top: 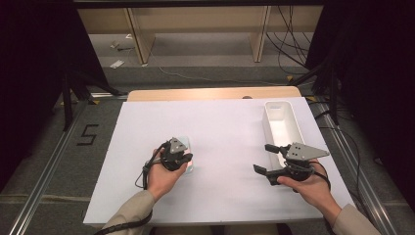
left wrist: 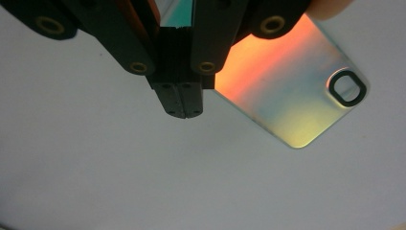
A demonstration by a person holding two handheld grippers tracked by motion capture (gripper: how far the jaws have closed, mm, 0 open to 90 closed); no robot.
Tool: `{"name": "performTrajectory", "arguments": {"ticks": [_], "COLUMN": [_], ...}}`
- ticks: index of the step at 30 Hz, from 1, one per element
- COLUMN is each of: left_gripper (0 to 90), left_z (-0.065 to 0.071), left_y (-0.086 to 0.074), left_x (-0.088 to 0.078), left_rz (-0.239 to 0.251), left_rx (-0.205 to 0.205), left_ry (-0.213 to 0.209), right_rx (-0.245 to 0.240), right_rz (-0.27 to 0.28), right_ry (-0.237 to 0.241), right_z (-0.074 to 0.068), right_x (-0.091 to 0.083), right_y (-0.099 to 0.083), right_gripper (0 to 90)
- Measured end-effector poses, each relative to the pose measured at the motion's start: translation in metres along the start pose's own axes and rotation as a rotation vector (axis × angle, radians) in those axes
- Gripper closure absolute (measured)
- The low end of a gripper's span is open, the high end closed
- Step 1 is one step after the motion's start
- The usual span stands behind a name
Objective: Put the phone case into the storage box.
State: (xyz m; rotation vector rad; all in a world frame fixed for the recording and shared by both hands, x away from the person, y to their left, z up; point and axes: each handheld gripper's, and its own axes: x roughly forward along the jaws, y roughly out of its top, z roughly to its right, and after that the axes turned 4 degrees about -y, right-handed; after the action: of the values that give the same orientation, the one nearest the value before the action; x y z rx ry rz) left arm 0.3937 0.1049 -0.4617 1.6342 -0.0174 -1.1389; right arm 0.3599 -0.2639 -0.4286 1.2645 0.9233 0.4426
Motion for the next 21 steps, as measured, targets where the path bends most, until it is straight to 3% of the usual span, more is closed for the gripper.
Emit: {"name": "performTrajectory", "arguments": {"ticks": [8, 21], "left_gripper": [89.9, 89.9], "left_z": [0.005, 0.009], "left_y": [0.000, -0.002], "left_x": [0.017, 0.029], "left_rz": [-0.060, -0.107], "left_rx": [0.004, 0.004], "left_ry": [-0.009, -0.010], "right_rx": [-0.001, 0.002], "right_rz": [0.001, 0.000], "right_ry": [0.000, 0.002], "right_z": [0.000, 0.000], "right_x": [0.000, 0.000], "right_y": [0.000, -0.001], "right_gripper": [17.5, 17.5]}}
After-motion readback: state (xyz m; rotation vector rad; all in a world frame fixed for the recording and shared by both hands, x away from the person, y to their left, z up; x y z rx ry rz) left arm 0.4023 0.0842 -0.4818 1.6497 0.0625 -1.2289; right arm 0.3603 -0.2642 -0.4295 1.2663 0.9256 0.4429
